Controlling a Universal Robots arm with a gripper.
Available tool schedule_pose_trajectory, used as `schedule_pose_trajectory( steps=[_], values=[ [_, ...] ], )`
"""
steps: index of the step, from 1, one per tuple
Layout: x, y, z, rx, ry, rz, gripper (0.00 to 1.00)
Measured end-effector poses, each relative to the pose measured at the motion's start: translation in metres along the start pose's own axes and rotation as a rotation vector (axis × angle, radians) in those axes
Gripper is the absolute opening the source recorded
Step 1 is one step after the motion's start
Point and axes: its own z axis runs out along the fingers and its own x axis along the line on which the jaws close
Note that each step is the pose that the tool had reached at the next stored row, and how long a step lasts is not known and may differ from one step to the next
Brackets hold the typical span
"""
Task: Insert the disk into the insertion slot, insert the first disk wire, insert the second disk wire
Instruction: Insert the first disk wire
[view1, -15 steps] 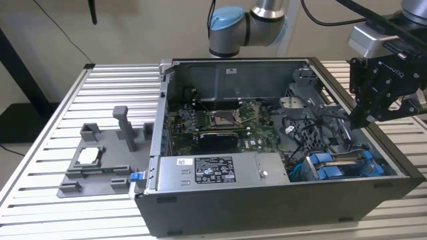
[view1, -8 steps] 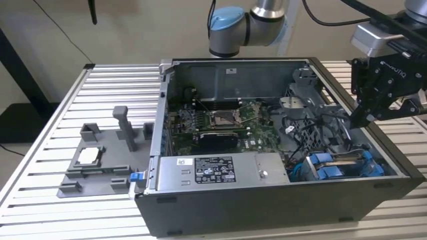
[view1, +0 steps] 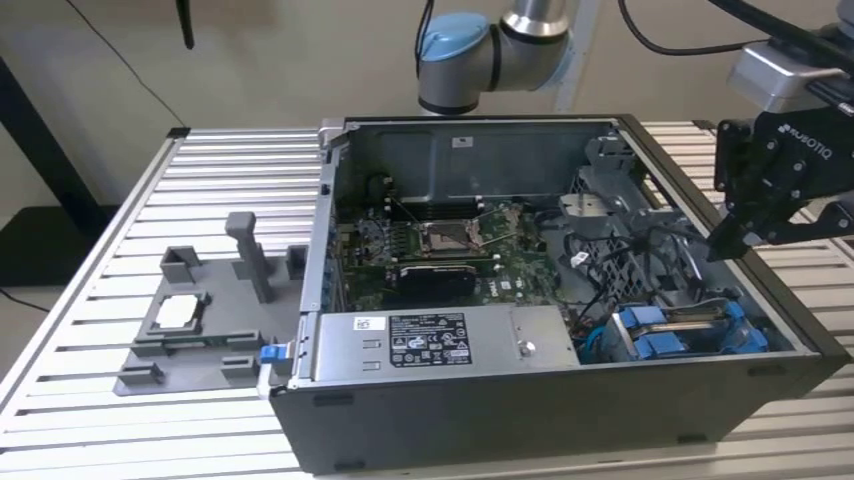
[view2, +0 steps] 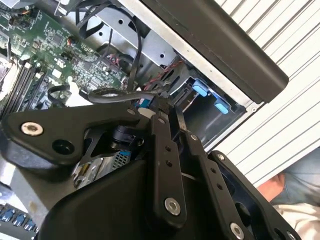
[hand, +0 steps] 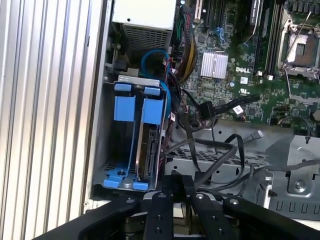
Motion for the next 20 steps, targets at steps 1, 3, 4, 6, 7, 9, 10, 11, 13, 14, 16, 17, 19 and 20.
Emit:
schedule_pose_trajectory(
  steps=[1, 3, 4, 6, 7, 9, 10, 11, 13, 14, 16, 17, 19, 20],
  values=[
    [0.0010, -0.0004, 0.0002, -0.0020, -0.0001, 0.000, 0.19],
    [0.0034, -0.0003, 0.0003, -0.0037, 0.0004, 0.002, 0.19],
    [0.0047, -0.0002, 0.0002, -0.0045, 0.0006, 0.003, 0.19],
    [0.0077, 0.0000, 0.0002, -0.0063, 0.0010, 0.005, 0.19],
    [0.0091, 0.0001, 0.0002, -0.0075, 0.0011, 0.006, 0.19],
    [0.0114, -0.0003, 0.0003, -0.0130, 0.0011, 0.007, 0.19],
    [0.0120, -0.0007, 0.0006, -0.0183, 0.0010, 0.008, 0.19],
    [0.0121, -0.0010, 0.0012, -0.0211, 0.0012, 0.009, 0.19],
    [0.0121, -0.0010, 0.0016, -0.0213, 0.0026, 0.011, 0.19],
    [0.0122, -0.0010, 0.0016, -0.0213, 0.0027, 0.011, 0.19],
    [0.0122, -0.0011, 0.0019, -0.0223, 0.0025, 0.012, 0.19],
    [0.0122, -0.0015, 0.0026, -0.0234, 0.0028, 0.018, 0.19],
    [0.0123, -0.0019, 0.0047, -0.0262, 0.0026, 0.022, 0.19],
    [0.0124, -0.0022, 0.0056, -0.0276, 0.0027, 0.024, 0.19]
  ],
)
